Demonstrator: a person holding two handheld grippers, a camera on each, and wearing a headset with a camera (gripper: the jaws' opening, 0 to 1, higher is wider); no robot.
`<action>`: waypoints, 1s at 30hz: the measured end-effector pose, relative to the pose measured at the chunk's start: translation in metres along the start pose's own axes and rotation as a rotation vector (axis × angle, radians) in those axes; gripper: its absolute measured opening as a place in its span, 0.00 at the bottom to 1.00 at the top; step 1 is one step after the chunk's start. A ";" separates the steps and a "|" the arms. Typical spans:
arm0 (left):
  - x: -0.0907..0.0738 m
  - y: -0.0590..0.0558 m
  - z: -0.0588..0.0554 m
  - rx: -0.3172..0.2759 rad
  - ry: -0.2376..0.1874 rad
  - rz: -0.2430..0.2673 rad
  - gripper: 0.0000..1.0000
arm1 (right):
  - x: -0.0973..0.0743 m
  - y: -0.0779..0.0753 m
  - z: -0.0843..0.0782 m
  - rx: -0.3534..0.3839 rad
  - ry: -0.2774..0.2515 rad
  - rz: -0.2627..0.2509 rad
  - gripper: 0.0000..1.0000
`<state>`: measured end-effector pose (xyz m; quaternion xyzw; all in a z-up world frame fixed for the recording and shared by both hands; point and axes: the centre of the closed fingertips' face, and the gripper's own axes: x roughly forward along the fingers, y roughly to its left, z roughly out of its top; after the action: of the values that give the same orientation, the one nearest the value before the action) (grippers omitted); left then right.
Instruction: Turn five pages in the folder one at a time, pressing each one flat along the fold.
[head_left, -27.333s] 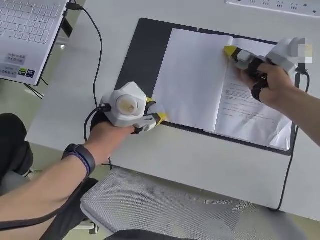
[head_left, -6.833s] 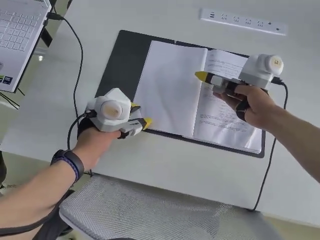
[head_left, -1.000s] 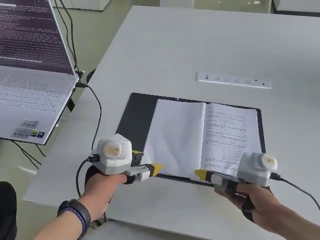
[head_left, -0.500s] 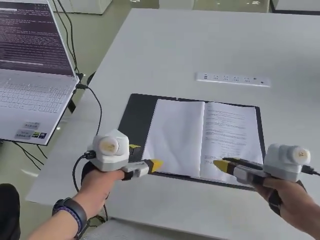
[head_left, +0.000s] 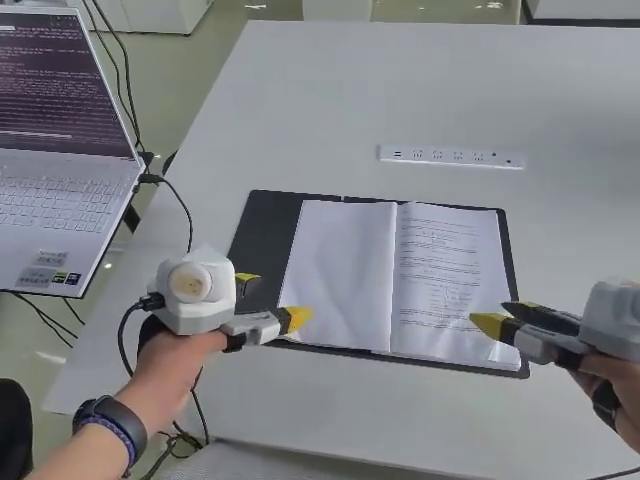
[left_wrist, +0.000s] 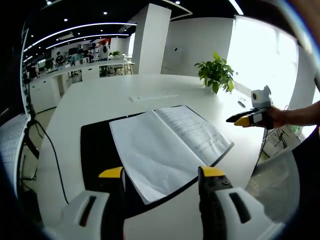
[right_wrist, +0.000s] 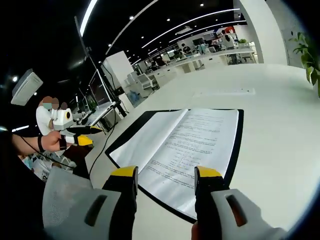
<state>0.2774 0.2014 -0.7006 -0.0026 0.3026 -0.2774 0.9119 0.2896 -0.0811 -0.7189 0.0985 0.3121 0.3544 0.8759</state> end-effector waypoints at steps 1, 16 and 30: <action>-0.001 0.000 0.001 0.002 -0.003 0.000 0.60 | -0.003 -0.002 0.002 -0.007 -0.004 -0.006 0.45; -0.017 -0.005 0.009 0.022 -0.037 0.015 0.69 | -0.044 0.000 0.005 -0.045 -0.052 -0.056 0.54; -0.028 -0.013 0.012 0.079 -0.061 0.013 0.75 | -0.074 0.002 -0.005 -0.076 -0.055 -0.122 0.63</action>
<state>0.2593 0.2028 -0.6736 0.0268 0.2634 -0.2831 0.9218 0.2447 -0.1305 -0.6864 0.0556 0.2796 0.3093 0.9072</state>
